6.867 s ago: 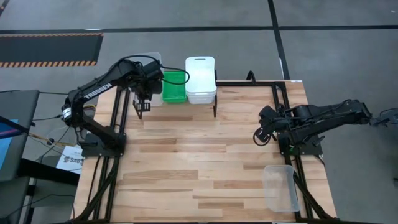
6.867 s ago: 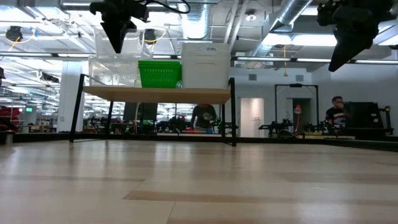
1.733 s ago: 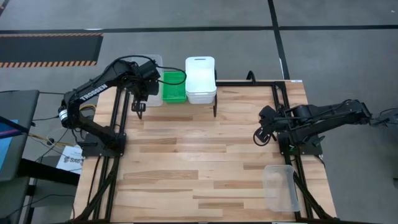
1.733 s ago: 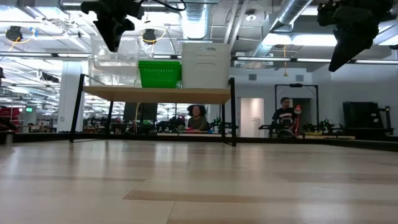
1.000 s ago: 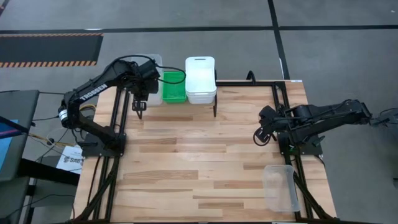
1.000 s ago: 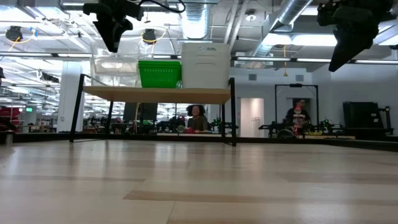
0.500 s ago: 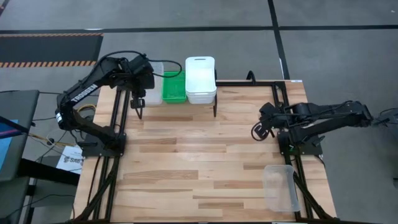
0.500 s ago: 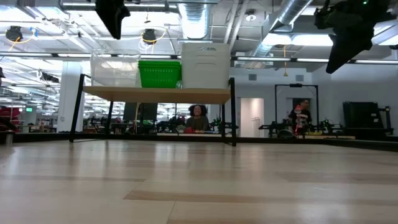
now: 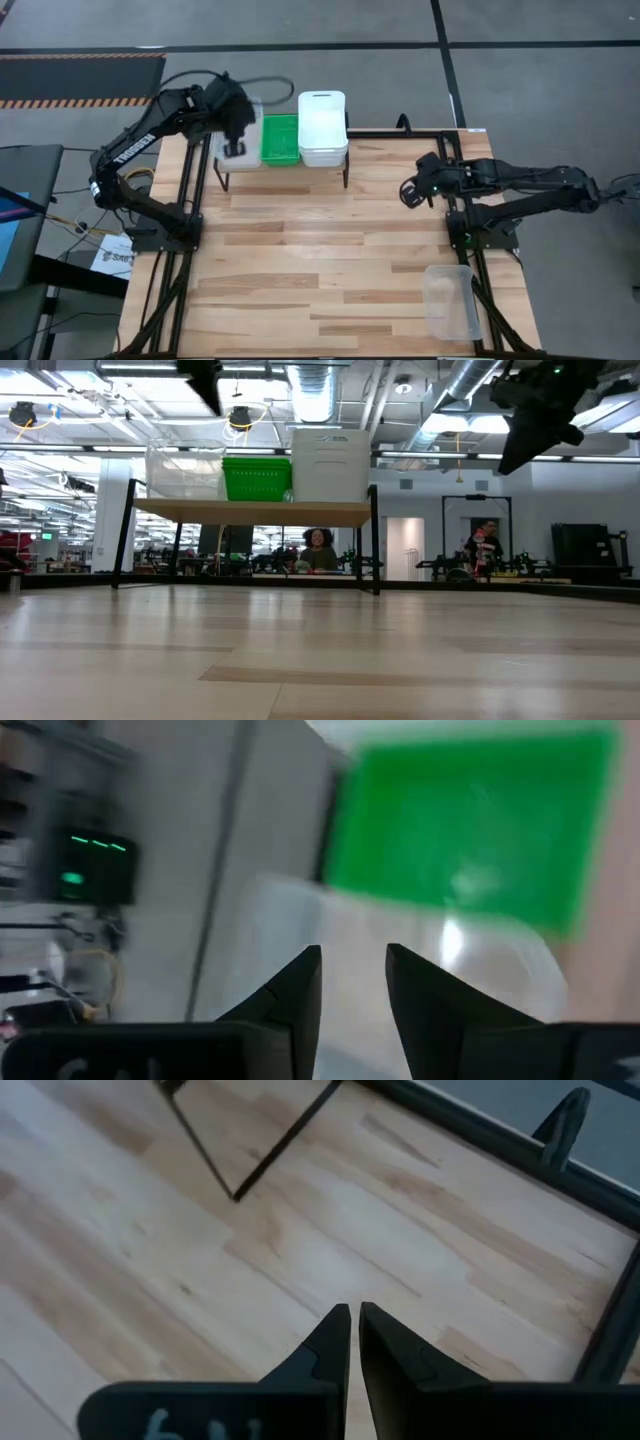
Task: Stack baskets on shelf by color
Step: Stack the transparent bin on top of the transparent bins on the shelf
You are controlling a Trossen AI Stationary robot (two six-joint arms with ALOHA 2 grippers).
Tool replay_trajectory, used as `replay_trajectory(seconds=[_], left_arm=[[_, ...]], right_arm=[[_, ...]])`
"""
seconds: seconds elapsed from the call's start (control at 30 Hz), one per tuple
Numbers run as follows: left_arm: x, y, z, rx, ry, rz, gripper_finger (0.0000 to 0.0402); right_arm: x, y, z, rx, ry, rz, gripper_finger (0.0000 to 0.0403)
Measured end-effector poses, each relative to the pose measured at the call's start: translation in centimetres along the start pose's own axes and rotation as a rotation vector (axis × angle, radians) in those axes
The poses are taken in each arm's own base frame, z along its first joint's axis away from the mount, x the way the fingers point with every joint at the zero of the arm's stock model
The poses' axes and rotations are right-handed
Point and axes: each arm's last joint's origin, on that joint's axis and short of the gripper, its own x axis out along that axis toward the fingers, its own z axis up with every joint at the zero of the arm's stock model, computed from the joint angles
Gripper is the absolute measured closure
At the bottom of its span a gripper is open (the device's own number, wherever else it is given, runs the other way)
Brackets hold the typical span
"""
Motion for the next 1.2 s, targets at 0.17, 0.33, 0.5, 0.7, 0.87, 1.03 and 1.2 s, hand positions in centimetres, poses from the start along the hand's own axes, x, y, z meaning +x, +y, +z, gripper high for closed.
replay_trajectory(seconds=[0.17, 0.33, 0.5, 0.7, 0.87, 1.03, 1.2], left_arm=[[-0.1, 1.6, 1.8, -0.178, -0.222, 0.079, 0.0298], [-0.5, 1.9, 3.0, -0.26, -0.394, 0.002, 0.0298], [-0.6, 1.5, 3.5, -0.264, -0.487, -0.143, 0.0298], [-0.6, 1.0, 3.8, -0.294, -0.509, -0.216, 0.0298], [-0.9, 0.6, 4.1, -0.359, -0.511, -0.25, 0.0298], [-1.2, -0.2, 4.5, -0.412, -0.513, -0.294, 0.0298], [-1.7, -1.3, 5.0, -0.448, -0.527, -0.393, 0.0298]], right_arm=[[0.4, -0.5, 0.7, 0.063, -0.007, -0.009, 0.0351], [0.7, -1.0, 0.6, 0.119, 0.105, 0.052, 0.0351], [0.5, -1.0, -0.4, 0.185, 0.298, 0.127, 0.0351], [-0.4, -0.5, -2.2, 0.136, 0.464, 0.151, 0.0351], [-1.3, 0.6, -3.4, 0.082, 0.505, 0.194, 0.0351], [-2.4, 1.7, -4.7, 0.027, 0.536, 0.25, 0.0351], [-3.6, 2.4, -6.2, -0.006, 0.633, 0.307, 0.0351]])
